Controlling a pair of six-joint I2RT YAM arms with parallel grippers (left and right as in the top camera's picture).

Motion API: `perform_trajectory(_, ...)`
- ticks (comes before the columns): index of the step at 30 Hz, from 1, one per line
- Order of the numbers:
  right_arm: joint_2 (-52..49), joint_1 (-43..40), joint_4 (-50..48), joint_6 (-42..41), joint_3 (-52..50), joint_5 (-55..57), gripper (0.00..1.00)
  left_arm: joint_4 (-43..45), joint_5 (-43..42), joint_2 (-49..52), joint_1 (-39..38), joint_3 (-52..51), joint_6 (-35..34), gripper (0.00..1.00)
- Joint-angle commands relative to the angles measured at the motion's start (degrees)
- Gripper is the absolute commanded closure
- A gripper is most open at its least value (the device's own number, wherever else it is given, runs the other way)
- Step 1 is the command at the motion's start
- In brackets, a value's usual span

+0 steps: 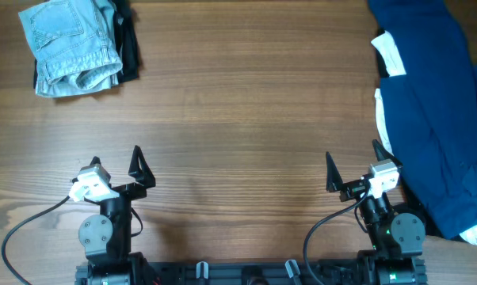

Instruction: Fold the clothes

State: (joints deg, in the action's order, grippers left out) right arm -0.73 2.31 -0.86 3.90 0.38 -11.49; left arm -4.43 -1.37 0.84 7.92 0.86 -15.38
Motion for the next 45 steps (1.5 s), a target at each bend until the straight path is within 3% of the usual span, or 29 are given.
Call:
perform_trajectory(1,0.31,-0.24,-0.09,-0.9,-0.09,0.35,0.0,0.15,-0.26,-0.46,0.24,-0.52,-0.09,0.0)
perform_trajectory(23,0.31,-0.26,-1.57,-0.85,-0.09,4.37,0.0,0.39,-0.33,-0.46,0.24,-0.52,-0.13,0.0)
perform_trajectory(27,0.31,-0.28,-8.46,-1.16,0.55,7.32,0.0,5.97,-8.94,-0.46,0.22,-0.44,-3.1,0.0)
perform_trajectory(31,-1.03,-0.28,-8.59,-0.87,5.22,10.1,0.0,6.21,-10.62,-0.04,0.24,2.64,-3.06,0.0)
perform_trajectory(35,-9.84,-0.28,-8.74,-0.85,15.28,10.67,0.0,1.4,-10.62,7.48,0.22,11.54,-2.82,0.0)
perform_trajectory(40,-31.06,-0.28,-5.4,-0.46,32.2,7.69,0.0,-6.88,-9.79,25.46,0.24,26.73,2.27,0.0)
perform_trajectory(45,-55.98,-0.28,12.7,0.85,58.45,4.0,0.0,-21.42,-8.15,46.21,0.24,49.22,6.05,0.0)
